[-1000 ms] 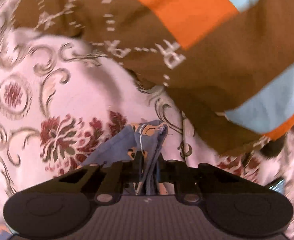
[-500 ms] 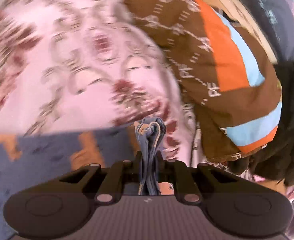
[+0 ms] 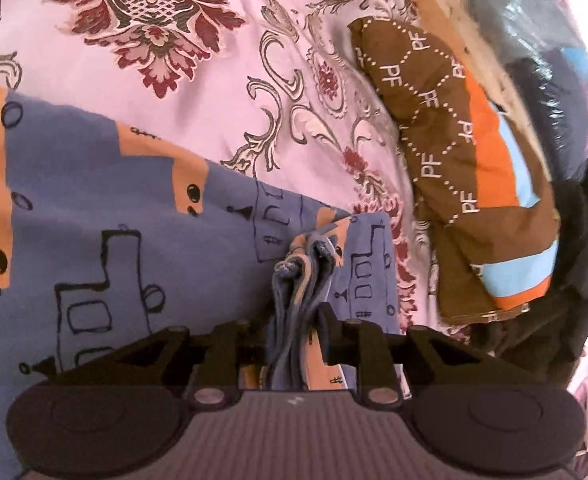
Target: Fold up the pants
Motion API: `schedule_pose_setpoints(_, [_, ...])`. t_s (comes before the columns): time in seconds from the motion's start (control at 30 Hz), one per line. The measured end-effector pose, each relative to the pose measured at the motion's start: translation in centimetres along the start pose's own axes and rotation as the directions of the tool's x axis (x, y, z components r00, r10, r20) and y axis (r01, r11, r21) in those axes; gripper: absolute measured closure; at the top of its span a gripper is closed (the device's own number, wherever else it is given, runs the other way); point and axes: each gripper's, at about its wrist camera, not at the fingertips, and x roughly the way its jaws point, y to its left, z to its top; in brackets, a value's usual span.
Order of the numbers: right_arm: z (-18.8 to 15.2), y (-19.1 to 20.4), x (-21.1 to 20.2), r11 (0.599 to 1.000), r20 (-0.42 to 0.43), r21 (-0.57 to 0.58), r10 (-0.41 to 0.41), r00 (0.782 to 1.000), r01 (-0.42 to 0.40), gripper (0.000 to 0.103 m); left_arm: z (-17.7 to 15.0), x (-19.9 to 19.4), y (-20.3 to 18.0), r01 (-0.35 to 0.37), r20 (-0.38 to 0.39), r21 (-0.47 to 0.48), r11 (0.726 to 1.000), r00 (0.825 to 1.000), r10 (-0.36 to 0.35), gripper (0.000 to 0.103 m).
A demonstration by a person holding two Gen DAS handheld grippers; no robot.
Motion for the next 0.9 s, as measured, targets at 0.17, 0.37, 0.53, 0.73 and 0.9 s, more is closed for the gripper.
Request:
schedule_pose_setpoints(0.17, [-0.1, 0.5, 1.4, 0.998, -0.014, -0.056, -0.011, 1.0, 0.01, 0.014, 0.3, -0.3, 0.2, 0.035, 0.004, -0.003, 0.999, 0.999, -0.035, 0.066])
schedule_pose_setpoints(0.37, [0.4, 0.5, 2.8, 1.0, -0.028, -0.016, -0.018, 0.999, 0.017, 0.025, 1.1, -0.3, -0.5, 0.031, 0.026, 0.004, 1.0, 0.999, -0.031, 0.048])
schedule_pose_setpoints(0.53, [0.6, 0.1, 3.4, 0.997, -0.046, 0.074, 0.0, 0.999, 0.003, 0.028, 1.7, -0.1, -1.4, -0.016, 0.034, 0.029, 0.999, 0.999, 0.015, 0.048])
schedule_pose_setpoints(0.73, [0.4, 0.5, 4.0, 0.997, -0.065, 0.072, 0.008, 0.998, -0.004, 0.05, 1.8, 0.2, -1.7, -0.034, 0.035, 0.045, 0.998, 0.999, 0.032, 0.047])
schedule_pose_setpoints(0.9, [0.2, 0.7, 4.0, 0.995, -0.064, 0.095, 0.031, 0.997, -0.025, 0.067, 1.7, 0.1, -1.5, -0.056, 0.037, 0.045, 0.997, 0.998, 0.055, 0.061])
